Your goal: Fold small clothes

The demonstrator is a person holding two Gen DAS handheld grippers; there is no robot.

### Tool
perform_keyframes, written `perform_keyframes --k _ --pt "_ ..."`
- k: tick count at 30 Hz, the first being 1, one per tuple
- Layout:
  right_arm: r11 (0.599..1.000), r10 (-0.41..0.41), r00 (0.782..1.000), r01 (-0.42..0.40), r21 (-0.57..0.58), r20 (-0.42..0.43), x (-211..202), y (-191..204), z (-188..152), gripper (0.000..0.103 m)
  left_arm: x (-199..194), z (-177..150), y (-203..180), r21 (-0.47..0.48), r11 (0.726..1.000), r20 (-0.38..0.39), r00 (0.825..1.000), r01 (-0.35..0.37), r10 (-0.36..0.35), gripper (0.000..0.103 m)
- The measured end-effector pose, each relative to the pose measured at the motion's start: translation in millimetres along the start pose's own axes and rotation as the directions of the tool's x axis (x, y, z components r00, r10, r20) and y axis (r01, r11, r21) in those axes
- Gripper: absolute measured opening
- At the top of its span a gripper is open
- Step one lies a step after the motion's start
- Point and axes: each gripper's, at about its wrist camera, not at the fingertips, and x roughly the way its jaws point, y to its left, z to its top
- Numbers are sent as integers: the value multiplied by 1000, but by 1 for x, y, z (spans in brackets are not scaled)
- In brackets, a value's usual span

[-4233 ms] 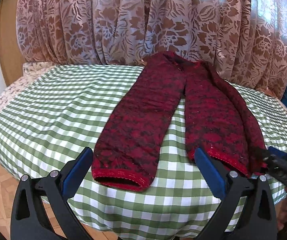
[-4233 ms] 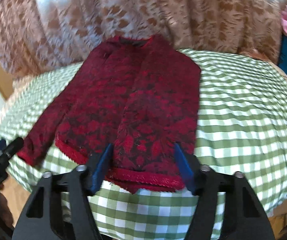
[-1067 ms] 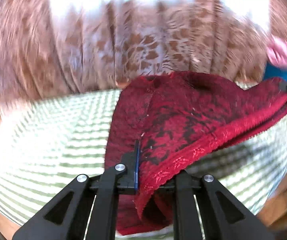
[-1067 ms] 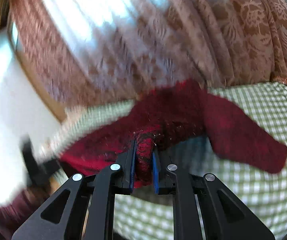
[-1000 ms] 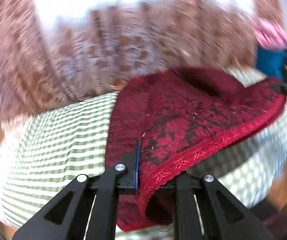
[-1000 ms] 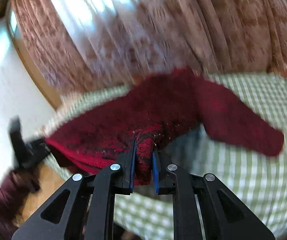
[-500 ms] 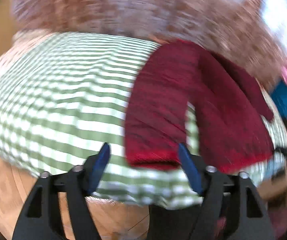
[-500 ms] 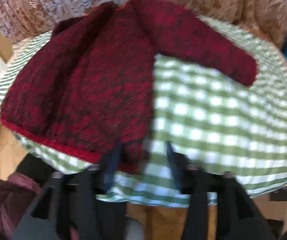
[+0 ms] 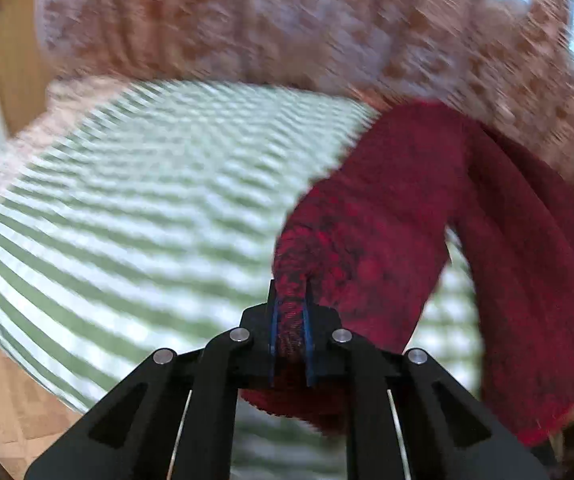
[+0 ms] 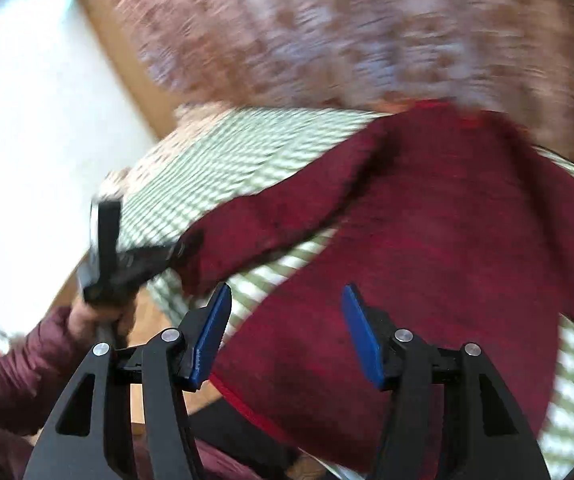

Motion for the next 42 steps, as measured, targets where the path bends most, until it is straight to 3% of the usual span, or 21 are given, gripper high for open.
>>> perform_keyframes --k 2,5,7,8,9,12,14,17,19,21,25,27,28,31,33,35,37,40,42 --pt "999 -39 997 36 -31 -73 40 11 17 57 1 22 23 -67 996 44 997 -53 56 8" --pt "983 -182 964 171 -72 -194 99 18 28 57 3 55 63 -196 973 93 986 -119 140 13" --pt "973 -229 920 207 -102 -317 134 18 18 54 1 66 85 -268 958 123 982 -105 142 38" --pt "953 -301 880 265 -147 -368 151 17 9 46 -5 67 92 -302 949 160 977 -89 143 65" --pt "947 -320 872 278 -161 -371 154 17 5 46 -9 66 95 -318 945 183 973 -77 141 72" --pt "936 -346 874 296 -189 -341 146 24 3 27 -14 56 98 -309 951 202 977 1 65 72" --pt "964 -262 912 232 -128 -317 134 36 7 15 -14 42 95 -289 955 193 981 67 -10 68" --pt "997 -80 970 79 -12 -231 122 51 29 12 -14 22 89 -266 954 177 980 138 -92 68" --pt "1000 -14 983 17 13 -182 127 68 40 12 -12 14 87 -285 932 161 970 224 -184 68" --pt "999 26 983 -21 32 -180 140 76 42 12 -8 6 86 -315 908 148 959 276 -240 80" --pt "990 128 971 -114 78 -202 148 65 22 26 11 0 58 -337 859 86 921 385 -379 81" --pt "981 173 970 -155 113 -168 129 53 16 46 21 -2 32 -309 859 40 908 408 -417 81" --pt "982 160 979 -145 118 -129 112 44 10 58 25 -2 23 -296 856 18 898 425 -440 81" --pt "983 74 997 -67 170 -33 51 -2 -12 60 35 -10 -14 -247 842 -63 859 479 -507 81" --pt "966 -62 998 57 251 13 7 -44 -32 60 38 -15 -24 -232 836 -97 844 496 -528 80" --pt "915 -234 972 209 345 30 -37 -89 -59 60 41 -24 -32 -228 831 -129 830 508 -543 79" --pt "861 -333 943 308 404 -10 -58 -119 -85 60 43 -34 -39 -226 826 -155 818 516 -554 74" --pt "818 -332 939 333 468 -89 -60 -144 -120 60 39 -41 -48 -221 826 -180 811 518 -557 63" --pt "825 -268 957 289 486 -113 -47 -145 -133 50 38 -45 -58 -203 844 -189 826 496 -531 49"
